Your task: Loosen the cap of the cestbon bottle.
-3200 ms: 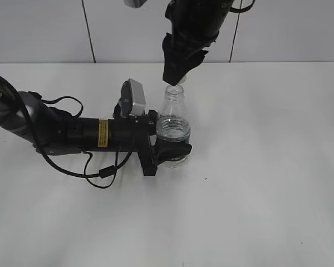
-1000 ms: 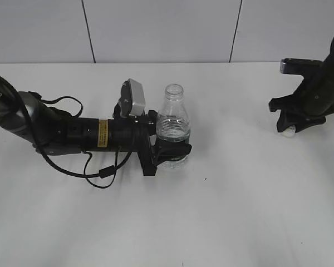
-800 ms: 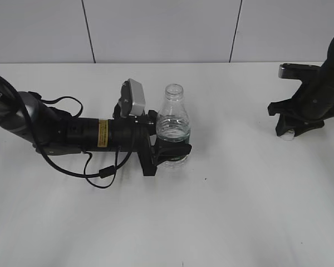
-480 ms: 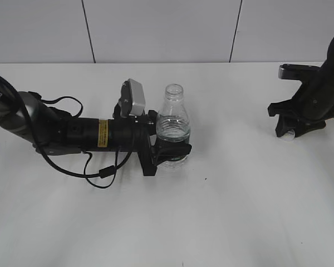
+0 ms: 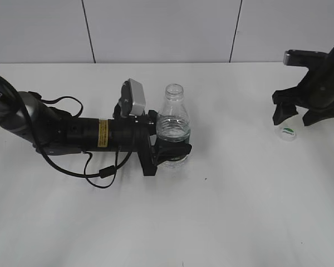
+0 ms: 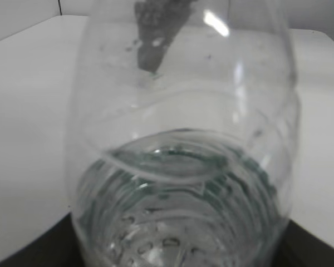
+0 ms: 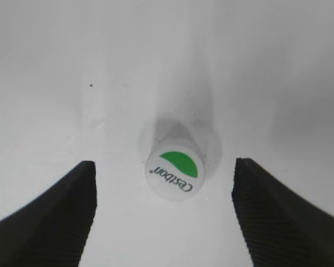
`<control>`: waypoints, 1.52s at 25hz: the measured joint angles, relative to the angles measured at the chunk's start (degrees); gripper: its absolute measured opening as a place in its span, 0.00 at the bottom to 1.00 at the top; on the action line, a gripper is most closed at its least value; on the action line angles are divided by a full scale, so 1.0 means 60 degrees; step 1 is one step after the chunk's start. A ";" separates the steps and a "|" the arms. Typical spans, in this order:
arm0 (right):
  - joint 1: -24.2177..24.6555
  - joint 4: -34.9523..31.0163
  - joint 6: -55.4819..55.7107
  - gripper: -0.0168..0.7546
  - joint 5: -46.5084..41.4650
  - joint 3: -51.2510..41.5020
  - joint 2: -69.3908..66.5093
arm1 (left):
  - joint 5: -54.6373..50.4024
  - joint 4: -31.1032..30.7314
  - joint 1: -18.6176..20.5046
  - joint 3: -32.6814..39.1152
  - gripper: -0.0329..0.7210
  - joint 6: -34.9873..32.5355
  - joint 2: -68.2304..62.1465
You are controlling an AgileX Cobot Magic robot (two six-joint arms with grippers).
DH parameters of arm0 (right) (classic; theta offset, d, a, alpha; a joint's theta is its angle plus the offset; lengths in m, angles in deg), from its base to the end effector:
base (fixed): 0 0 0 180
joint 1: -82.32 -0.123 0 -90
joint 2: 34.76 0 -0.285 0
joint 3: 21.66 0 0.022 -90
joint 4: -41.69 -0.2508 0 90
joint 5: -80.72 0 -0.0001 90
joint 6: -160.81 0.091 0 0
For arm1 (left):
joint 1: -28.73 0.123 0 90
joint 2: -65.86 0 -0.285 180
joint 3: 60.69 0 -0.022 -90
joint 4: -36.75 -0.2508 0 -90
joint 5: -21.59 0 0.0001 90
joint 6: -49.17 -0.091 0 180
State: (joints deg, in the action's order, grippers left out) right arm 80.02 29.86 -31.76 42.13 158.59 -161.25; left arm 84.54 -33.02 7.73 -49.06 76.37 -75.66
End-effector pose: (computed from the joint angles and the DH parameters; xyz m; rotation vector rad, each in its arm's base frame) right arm 0.4084 0.0281 0.1347 -0.1644 2.8555 0.1803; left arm 0.3459 -0.2142 0.0622 1.2614 1.5031 -0.9818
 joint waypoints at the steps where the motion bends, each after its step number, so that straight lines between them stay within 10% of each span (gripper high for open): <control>1: 0.0000 0.0000 0.0000 0.77 -0.0083 0.0000 0.0185 | 0.0000 0.0016 0.0000 0.0000 0.58 0.0000 0.0000; 38: 0.0000 0.0036 0.0170 0.77 -0.0795 0.0000 0.2873 | 0.0270 0.0100 -0.0012 0.0049 0.80 0.1004 0.1885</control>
State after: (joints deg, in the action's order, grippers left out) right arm 80.02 30.07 -30.73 37.36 158.59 -144.01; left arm 86.15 -32.42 7.66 -48.77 82.39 -64.36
